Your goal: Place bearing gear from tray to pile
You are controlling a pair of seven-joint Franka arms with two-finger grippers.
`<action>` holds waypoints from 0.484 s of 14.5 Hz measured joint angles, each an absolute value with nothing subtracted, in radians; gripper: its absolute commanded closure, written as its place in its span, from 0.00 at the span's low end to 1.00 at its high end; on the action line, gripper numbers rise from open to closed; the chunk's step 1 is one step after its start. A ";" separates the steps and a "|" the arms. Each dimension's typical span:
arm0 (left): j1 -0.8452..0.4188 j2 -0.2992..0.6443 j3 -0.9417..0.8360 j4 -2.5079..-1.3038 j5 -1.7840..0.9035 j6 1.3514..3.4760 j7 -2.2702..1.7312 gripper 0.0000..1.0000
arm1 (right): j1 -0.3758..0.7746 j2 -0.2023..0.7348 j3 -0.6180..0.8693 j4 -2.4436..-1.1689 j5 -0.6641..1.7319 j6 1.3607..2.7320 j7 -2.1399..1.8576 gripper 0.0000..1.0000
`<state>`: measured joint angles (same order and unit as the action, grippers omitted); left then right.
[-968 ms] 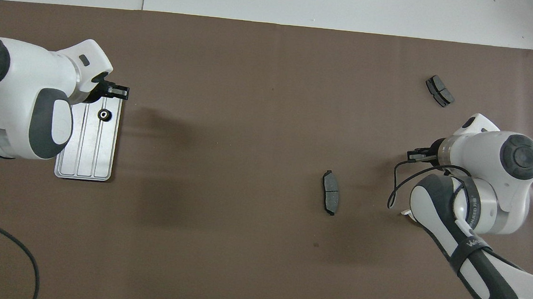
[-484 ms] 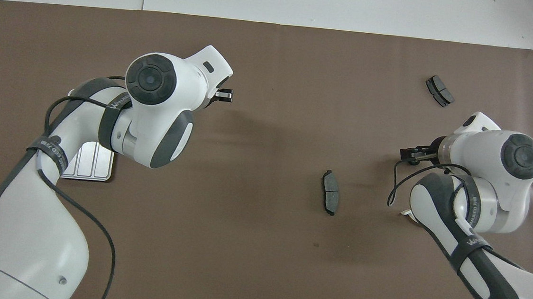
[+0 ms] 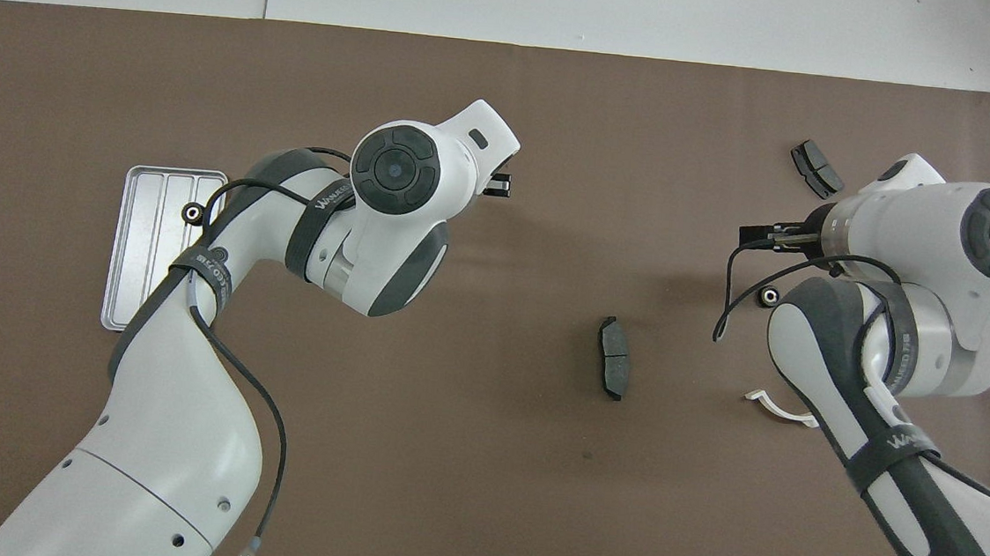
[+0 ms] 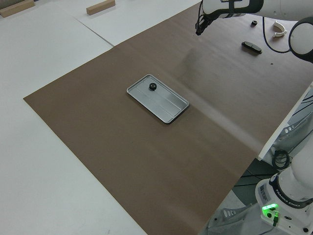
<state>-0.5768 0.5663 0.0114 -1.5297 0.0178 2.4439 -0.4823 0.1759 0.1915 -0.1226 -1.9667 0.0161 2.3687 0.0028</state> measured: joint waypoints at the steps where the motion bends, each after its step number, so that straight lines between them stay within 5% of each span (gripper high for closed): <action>1: -0.580 0.570 0.011 -1.530 0.013 2.476 -0.484 1.00 | 0.178 0.194 -0.123 -1.941 0.016 2.345 0.027 0.00; 4: -0.583 0.598 0.011 -1.531 0.009 2.518 -0.485 0.95 | 0.185 0.215 -0.121 -1.866 0.061 2.284 0.078 0.00; 5: -0.590 0.623 0.010 -1.531 0.009 2.525 -0.485 0.86 | 0.191 0.230 -0.121 -1.830 0.081 2.258 0.080 0.00; 6: -0.600 0.649 0.009 -1.529 0.008 2.543 -0.487 0.64 | 0.196 0.249 -0.121 -1.788 0.092 2.230 0.084 0.00; 7: -0.610 0.671 0.009 -1.526 0.008 2.560 -0.491 0.25 | 0.201 0.270 -0.121 -1.748 0.096 2.211 0.087 0.00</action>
<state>-0.6103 0.6715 0.0089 -1.5258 0.0076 2.5595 -0.4909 0.2009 0.2699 -0.1207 -1.7480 0.0965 2.2107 0.0874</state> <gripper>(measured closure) 0.762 0.000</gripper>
